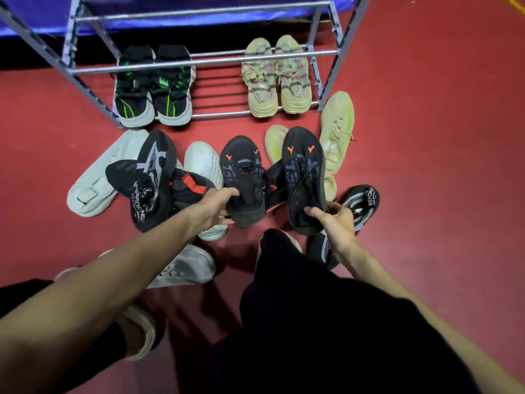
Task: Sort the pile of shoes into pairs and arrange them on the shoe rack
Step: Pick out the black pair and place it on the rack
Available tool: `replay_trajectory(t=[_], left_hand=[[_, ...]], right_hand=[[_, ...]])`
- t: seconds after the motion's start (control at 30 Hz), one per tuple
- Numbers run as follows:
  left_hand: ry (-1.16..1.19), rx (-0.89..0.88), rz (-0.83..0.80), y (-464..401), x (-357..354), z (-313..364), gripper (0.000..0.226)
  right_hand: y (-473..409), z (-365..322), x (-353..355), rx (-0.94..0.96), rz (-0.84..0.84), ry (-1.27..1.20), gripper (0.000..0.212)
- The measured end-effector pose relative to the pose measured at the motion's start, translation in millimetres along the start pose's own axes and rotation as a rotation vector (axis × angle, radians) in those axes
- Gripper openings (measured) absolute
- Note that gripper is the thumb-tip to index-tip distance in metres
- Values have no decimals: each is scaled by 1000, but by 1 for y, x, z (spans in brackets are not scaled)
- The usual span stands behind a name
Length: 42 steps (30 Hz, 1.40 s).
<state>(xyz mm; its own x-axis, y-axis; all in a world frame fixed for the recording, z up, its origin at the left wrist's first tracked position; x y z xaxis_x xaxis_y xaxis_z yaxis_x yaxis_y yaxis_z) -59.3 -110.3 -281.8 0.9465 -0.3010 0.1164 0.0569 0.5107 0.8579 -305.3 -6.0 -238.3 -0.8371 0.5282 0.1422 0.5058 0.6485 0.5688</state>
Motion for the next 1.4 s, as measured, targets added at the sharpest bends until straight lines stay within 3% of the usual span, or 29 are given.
replay_trajectory(t=[0.1,0.33,0.5,0.63,0.87,1.1,1.3,1.4], left_hand=[[48,-7,-8,6,-5,1,34],[162,-103,-31,39,9,49,7],[93,-232,-36,88,40,85,13],[158,-277,-33,126,74,100,15],[240,-365,88,170,154,123,14],[174,-386,202,162,228,156,17],[234,-391,212,107,261,184,17],[215,-438,245,76,274,202,23]], right_hand=[[1,-3,3,-8,3,58,4],[6,-49,9,72,92,33,27],[32,-102,-11,241,44,82,31],[59,-141,-35,358,25,95,22],[81,-183,-96,417,-97,50,32],[54,-207,-172,356,-174,-14,33],[13,-229,-245,355,-244,-37,23],[-14,-241,-282,378,-247,-10,29]])
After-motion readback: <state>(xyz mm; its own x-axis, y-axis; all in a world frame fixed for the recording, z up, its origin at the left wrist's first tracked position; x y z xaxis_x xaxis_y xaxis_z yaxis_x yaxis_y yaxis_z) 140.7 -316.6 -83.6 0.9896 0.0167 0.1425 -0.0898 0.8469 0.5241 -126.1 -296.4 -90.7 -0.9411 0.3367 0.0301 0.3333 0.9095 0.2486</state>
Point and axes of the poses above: each hand's wrist, its own y-axis away from the middle knuckle, its own x-axis out of the back of the hand, z = x × y, the point moved 9 cm from there along -y, towards the middle knuckle, and after that the axes turned 1 degree about z, right-handed, at the moved point
